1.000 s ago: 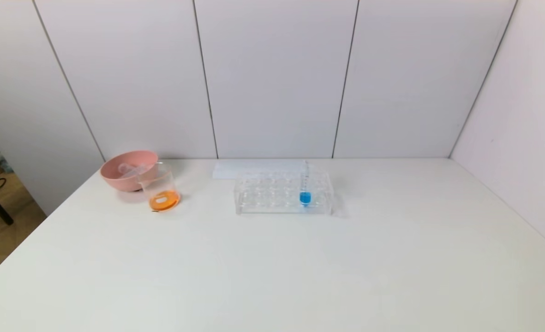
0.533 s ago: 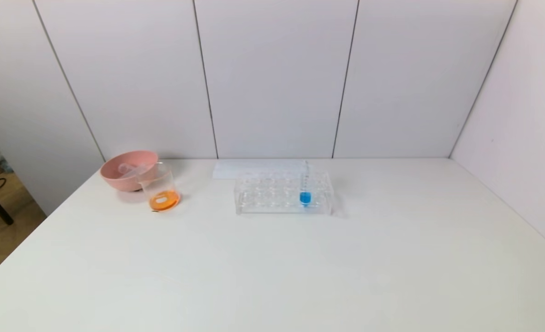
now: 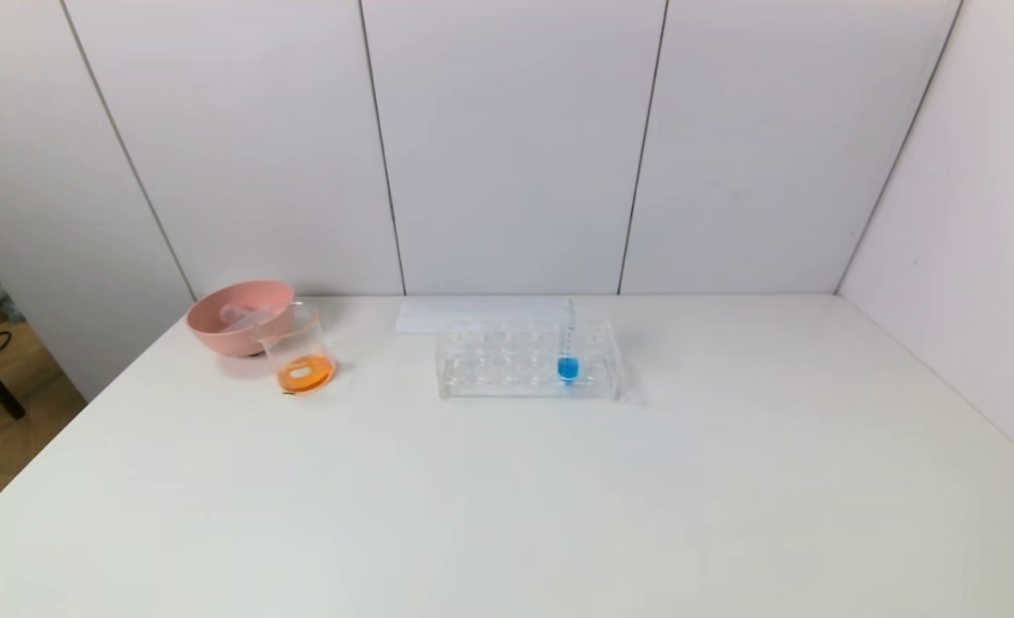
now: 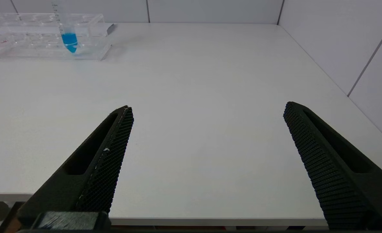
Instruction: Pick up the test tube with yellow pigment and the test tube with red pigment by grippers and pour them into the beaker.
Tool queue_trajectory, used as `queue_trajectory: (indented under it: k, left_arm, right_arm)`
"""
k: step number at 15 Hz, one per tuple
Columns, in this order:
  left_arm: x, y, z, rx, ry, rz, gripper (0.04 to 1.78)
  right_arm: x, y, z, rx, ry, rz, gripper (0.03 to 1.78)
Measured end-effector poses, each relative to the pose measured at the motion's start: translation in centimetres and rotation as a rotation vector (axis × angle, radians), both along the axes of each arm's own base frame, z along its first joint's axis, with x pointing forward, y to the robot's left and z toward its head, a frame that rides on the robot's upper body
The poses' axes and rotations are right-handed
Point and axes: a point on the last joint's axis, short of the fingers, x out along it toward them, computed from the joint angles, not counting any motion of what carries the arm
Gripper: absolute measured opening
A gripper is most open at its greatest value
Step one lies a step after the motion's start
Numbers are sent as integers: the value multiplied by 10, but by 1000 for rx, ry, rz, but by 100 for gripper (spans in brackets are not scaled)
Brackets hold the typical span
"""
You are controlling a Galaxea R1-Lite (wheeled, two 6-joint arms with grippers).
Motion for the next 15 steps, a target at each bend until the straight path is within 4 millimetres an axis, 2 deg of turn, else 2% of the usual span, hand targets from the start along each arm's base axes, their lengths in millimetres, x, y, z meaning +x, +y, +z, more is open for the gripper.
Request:
queue_trajectory:
  k: [6,15]
  left_arm:
    - [0,0,-2,-88,24,11,176]
    - [0,0,-2,-89,24,11,176]
  right_arm:
    - [0,0,0,0,0,0,170]
    - [0,0,0,0,0,0,170]
